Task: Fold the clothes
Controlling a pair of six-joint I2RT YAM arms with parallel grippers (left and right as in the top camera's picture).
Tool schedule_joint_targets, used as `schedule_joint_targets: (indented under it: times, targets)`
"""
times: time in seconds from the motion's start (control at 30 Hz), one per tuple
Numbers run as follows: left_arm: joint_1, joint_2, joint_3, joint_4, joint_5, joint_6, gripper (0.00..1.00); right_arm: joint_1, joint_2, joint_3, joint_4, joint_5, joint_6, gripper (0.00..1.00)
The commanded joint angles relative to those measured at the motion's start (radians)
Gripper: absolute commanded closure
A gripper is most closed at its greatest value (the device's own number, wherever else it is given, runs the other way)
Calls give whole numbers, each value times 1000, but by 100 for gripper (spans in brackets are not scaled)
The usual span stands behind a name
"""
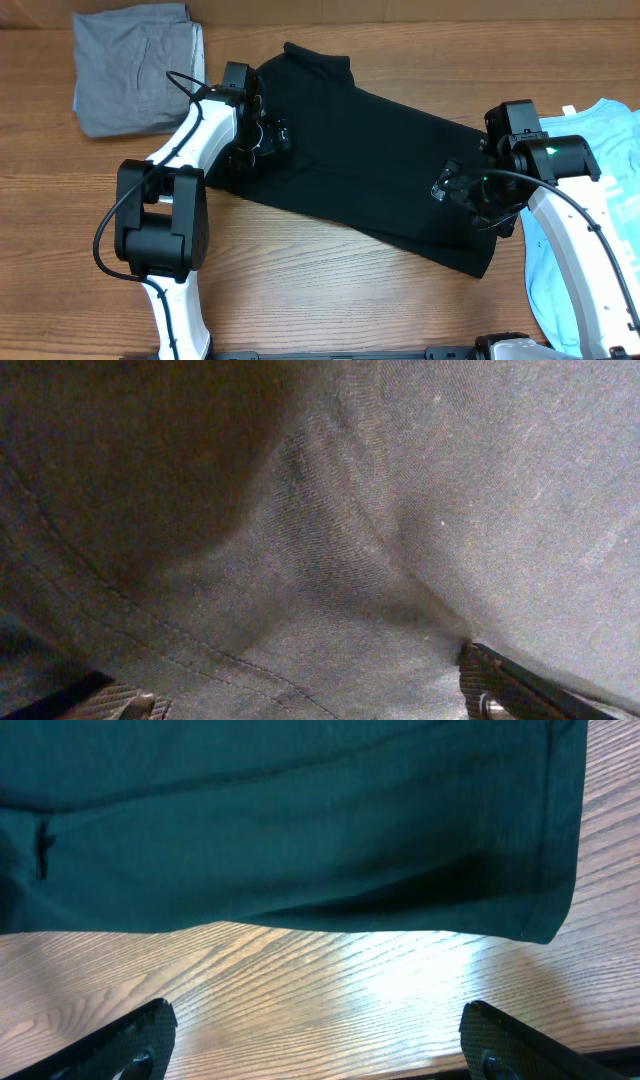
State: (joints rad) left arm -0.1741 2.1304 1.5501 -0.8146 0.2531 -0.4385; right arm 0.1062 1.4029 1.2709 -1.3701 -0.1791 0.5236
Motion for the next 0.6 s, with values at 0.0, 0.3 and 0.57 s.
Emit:
schedule_joint_targets:
  times: [0.0,0.3,0.57]
  targets:
    - [11,28,7,7,2,27,9,5,-19,-2,8,2,1,5]
    - [11,28,7,0,3,28,41,5,-19,-2,12,2,1,5]
    - [11,27,23,-31,2,39,52,5,-19,-2,13,3,1,4]
